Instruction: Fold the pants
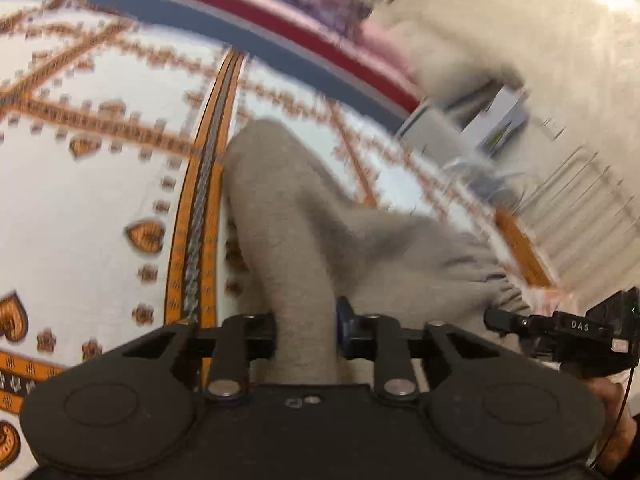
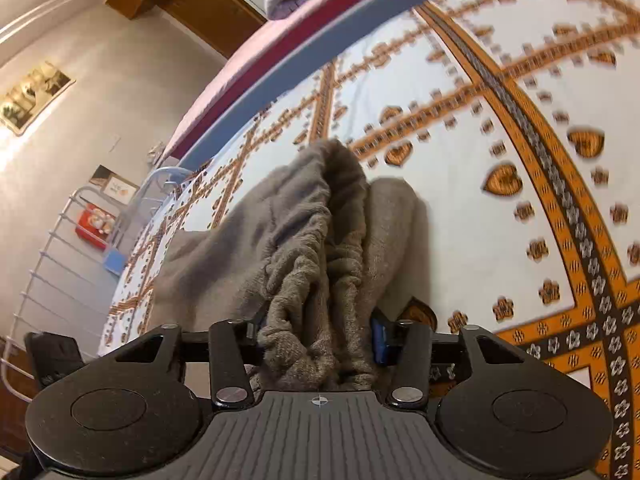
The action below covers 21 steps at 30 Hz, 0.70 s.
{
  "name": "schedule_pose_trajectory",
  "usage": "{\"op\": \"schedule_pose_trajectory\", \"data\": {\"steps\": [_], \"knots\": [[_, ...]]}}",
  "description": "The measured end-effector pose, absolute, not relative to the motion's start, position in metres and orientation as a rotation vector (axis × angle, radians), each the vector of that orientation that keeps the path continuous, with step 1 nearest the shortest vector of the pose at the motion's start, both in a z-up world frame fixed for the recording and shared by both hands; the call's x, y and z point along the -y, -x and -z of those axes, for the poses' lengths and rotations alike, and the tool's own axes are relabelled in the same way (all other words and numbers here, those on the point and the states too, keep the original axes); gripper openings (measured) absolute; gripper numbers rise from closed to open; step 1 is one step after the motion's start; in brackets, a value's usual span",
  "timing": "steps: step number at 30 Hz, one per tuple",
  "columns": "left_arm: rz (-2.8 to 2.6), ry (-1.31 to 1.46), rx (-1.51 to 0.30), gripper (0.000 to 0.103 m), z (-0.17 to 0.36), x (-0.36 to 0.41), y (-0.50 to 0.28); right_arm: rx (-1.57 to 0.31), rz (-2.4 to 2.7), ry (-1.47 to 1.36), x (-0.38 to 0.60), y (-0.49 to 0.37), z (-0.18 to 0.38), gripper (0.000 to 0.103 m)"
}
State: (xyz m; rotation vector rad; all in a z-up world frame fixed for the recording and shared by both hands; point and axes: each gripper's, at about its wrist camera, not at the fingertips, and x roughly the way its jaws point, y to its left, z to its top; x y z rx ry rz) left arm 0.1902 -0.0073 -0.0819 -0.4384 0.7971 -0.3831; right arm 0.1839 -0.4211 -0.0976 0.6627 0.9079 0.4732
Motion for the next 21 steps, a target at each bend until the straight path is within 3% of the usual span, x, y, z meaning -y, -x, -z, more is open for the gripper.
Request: {"op": "schedule_pose_trajectory", "data": {"steps": [9, 10, 11, 12, 13, 15, 17, 21], "knots": [[0.412, 0.434, -0.647, 0.016, 0.043, 0.005, -0.233, -0.688, -0.56, -0.65, 0.413, -0.216, 0.037, 0.042], [0.399, 0.401, -0.67, 0.032, 0.046, 0.007, -0.243, -0.7, -0.552, -0.673, 0.416, -0.226, 0.038, 0.046], [0.348, 0.328, -0.694, 0.062, 0.053, 0.011, -0.25, -0.722, -0.53, -0.696, 0.418, -0.237, 0.044, 0.056], [0.211, 0.209, -0.708, 0.08, 0.062, 0.017, -0.253, -0.737, -0.485, -0.696, 0.421, -0.246, 0.053, 0.066], [0.084, 0.107, -0.718, 0.088, 0.07, 0.022, -0.251, -0.771, -0.392, -0.665, 0.422, -0.255, 0.066, 0.089], [0.078, 0.099, -0.712, 0.085, 0.081, 0.018, -0.24, -0.869, -0.148, -0.555, 0.429, -0.264, 0.089, 0.09], [0.054, 0.139, -0.735, 0.084, 0.079, 0.016, -0.233, -0.813, -0.204, -0.639, 0.445, -0.251, 0.093, 0.09], [0.071, 0.087, -0.719, 0.094, 0.055, 0.029, -0.195, -0.726, -0.209, -0.532, 0.438, -0.221, 0.053, 0.096]]}}
